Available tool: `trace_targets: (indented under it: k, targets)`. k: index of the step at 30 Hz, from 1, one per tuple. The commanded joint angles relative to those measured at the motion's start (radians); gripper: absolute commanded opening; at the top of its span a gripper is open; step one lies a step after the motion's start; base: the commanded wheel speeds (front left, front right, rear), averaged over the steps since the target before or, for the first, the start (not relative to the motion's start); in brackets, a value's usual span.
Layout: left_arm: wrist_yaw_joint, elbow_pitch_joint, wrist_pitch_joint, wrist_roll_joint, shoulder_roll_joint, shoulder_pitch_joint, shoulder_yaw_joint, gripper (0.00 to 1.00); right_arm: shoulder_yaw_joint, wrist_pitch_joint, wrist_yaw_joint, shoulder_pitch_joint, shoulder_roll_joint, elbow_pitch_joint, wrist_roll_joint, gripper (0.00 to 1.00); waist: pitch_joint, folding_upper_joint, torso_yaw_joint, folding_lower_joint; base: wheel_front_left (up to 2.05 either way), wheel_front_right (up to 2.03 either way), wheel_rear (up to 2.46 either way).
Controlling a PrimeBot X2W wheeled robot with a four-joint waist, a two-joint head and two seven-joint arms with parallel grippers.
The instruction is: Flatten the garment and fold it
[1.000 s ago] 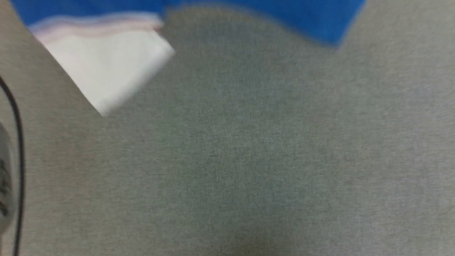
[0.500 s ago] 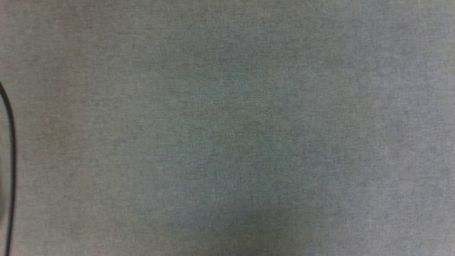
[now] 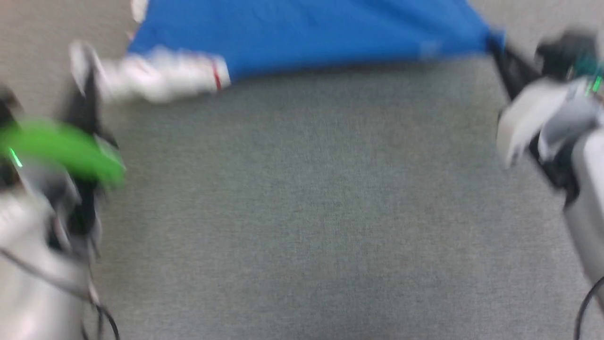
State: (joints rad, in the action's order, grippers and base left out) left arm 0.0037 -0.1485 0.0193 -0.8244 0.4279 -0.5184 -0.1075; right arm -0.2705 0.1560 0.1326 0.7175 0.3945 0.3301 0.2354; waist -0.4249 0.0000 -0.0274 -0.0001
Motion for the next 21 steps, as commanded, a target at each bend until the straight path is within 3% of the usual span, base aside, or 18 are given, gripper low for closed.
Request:
trace_targets:
  k: [1, 9, 16, 21]
  targets:
    - [0.025, 0.037, 0.021, -0.011, -0.006, 0.102, -0.007, 0.0, -0.002, 0.004, -0.002, -0.066, 0.001, -0.017, 0.024, 0.0, 0.137, 0.0, 0.04, 0.0001, 0.0, 0.0, 0.0]
    - [0.083, 0.137, 0.087, -0.04, -0.027, 0.479, -0.061, 0.0, 0.069, 0.049, -0.002, -0.376, -0.024, -0.08, 0.085, 0.0, 0.231, 0.0, 0.059, 0.0001, 0.0, 0.0, 0.0]
    - [0.127, 0.11, 0.088, -0.016, -0.039, 0.621, -0.099, 0.0, 0.124, 0.162, -0.002, -0.578, -0.082, -0.148, 0.048, 0.0, 0.285, 0.0, 0.048, 0.0001, 0.0, 0.0, 0.0]
    - [0.134, 0.111, 0.088, -0.009, -0.04, 0.692, -0.119, 0.0, 0.179, 0.267, -0.002, -0.719, -0.132, -0.199, 0.038, 0.0, 0.304, 0.0, 0.036, 0.0001, 0.0, 0.0, 0.0]
